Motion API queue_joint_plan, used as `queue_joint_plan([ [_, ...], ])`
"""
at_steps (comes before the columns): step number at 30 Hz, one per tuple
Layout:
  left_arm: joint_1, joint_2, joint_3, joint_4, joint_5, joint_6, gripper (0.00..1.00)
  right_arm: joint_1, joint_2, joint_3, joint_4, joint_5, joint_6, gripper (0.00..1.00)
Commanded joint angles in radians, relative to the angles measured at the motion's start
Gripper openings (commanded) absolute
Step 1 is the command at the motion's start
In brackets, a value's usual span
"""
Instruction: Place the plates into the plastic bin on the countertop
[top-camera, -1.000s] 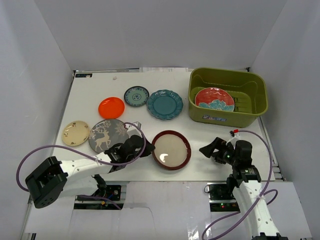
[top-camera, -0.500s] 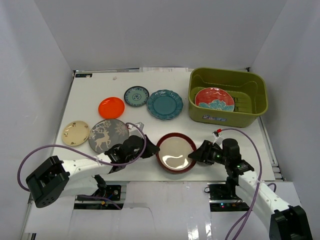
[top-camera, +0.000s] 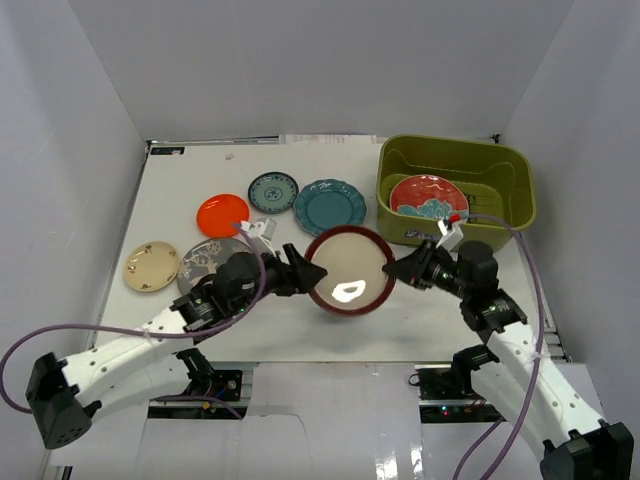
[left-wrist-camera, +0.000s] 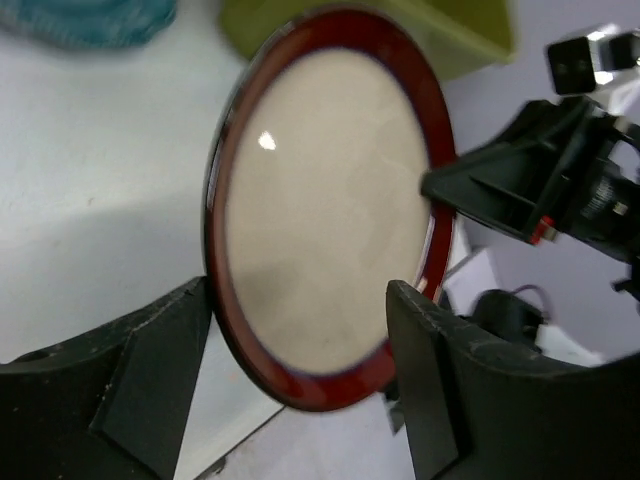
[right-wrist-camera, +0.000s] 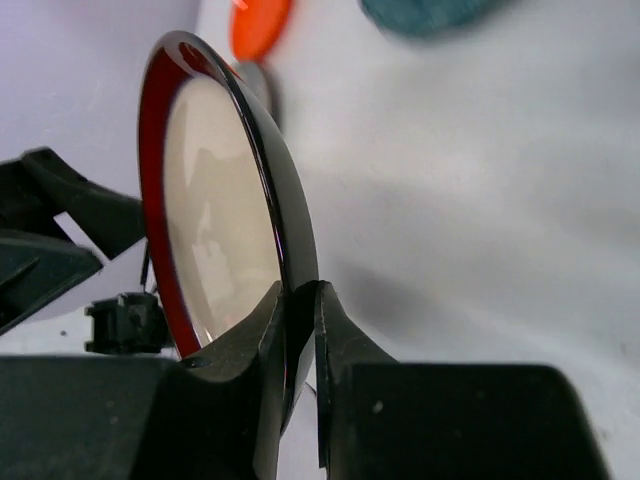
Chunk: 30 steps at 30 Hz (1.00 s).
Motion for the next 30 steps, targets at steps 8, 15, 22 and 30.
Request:
queue_joint_plan([
  [8, -0.004, -0.409, 0.325, -0.49, -0.297, 0.286, 0.98, -0.277, 0.333, 0.673, 0.068, 0.056, -0.06, 0.08],
  [15, -0.004, -0.555, 0.189, -0.54, -0.413, 0.291, 0.98, -0.535, 0.525, 0.808, 0.004, 0.066, -0.12, 0.08],
  [22, -0.003, -0.54, 0.158, -0.51, -0.399, 0.307, 0.98, -0.6, 0.658, 0.829, -0.031, 0.135, -0.2, 0.08],
  [30, 0.0, -0.513, 0.161, -0.507, -0.393, 0.333, 0.98, -0.603, 0.772, 0.817, -0.059, 0.195, -0.278, 0.08],
])
